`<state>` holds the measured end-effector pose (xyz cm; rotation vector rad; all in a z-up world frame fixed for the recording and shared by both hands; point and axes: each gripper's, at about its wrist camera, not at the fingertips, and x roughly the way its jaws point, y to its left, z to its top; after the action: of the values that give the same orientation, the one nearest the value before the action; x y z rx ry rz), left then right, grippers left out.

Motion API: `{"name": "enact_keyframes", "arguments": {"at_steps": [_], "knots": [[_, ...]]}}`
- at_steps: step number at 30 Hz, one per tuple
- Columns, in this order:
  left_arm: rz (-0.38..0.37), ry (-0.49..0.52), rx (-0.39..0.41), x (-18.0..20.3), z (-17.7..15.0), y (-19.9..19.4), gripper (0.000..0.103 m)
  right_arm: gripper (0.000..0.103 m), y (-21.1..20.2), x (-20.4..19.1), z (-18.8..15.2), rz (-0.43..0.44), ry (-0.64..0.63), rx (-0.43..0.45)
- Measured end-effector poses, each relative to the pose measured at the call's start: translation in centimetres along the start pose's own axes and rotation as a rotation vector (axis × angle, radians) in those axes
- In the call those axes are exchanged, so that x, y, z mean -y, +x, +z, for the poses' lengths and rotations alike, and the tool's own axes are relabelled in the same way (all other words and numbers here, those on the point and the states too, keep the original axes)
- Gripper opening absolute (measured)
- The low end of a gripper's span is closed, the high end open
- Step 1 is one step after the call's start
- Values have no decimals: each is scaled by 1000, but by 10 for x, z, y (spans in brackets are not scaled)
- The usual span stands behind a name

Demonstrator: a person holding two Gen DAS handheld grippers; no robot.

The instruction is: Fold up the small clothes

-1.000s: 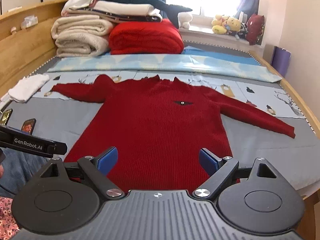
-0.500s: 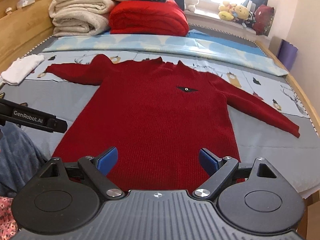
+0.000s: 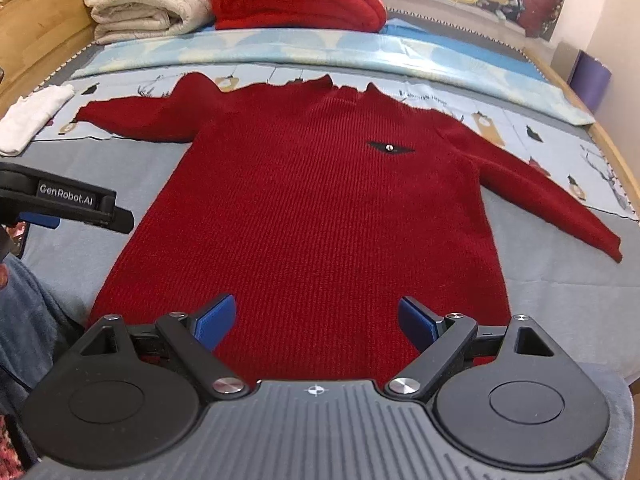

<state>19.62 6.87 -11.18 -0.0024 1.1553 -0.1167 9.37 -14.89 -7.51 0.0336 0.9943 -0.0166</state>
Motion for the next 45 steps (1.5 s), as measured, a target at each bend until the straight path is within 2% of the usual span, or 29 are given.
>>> {"name": "enact_keyframes", "arguments": {"at_steps": [4, 8, 11, 17, 20, 23, 27, 31, 32, 33, 34, 35, 37, 39, 42, 45], "knots": [[-7, -30, -7, -12, 25, 25, 103, 89, 19, -2, 8, -9, 11, -34], [69, -125, 99, -44, 72, 52, 103, 89, 37, -7, 15, -8, 10, -73], [96, -207, 158, -76, 112, 75, 103, 89, 46, -10, 18, -6, 7, -95], [106, -493, 222, -178, 176, 134, 103, 89, 62, -15, 21, -9, -13, -141], [109, -605, 230, -225, 189, 159, 103, 89, 69, -18, 23, -10, -23, -163], [73, -674, 256, -255, 198, 176, 103, 89, 74, -21, 25, -20, -38, -176], [-10, -738, 208, -277, 208, 204, 103, 89, 80, -23, 28, -33, -61, -192], [21, -752, 246, -281, 220, 210, 103, 89, 84, -23, 32, -43, -66, -200], [26, -745, 248, -280, 224, 212, 96, 89, 84, -23, 33, -42, -68, -200], [41, -738, 258, -279, 226, 211, 79, 89, 84, -24, 33, -41, -70, -199], [85, -724, 252, -279, 229, 210, 12, 89, 84, -24, 33, -39, -73, -197], [87, -739, 232, -282, 231, 210, 14, 89, 83, -24, 33, -35, -74, -196], [44, -838, 260, -287, 223, 200, 13, 89, 83, -22, 33, -27, -68, -194], [44, -851, 282, -282, 223, 182, 13, 89, 82, -19, 31, -18, -55, -191], [39, -744, 371, -247, 239, 141, 13, 89, 81, -9, 27, -4, -29, -185], [-61, -587, 453, -174, 259, 100, 13, 89, 79, 4, 24, -4, 1, -163]]}}
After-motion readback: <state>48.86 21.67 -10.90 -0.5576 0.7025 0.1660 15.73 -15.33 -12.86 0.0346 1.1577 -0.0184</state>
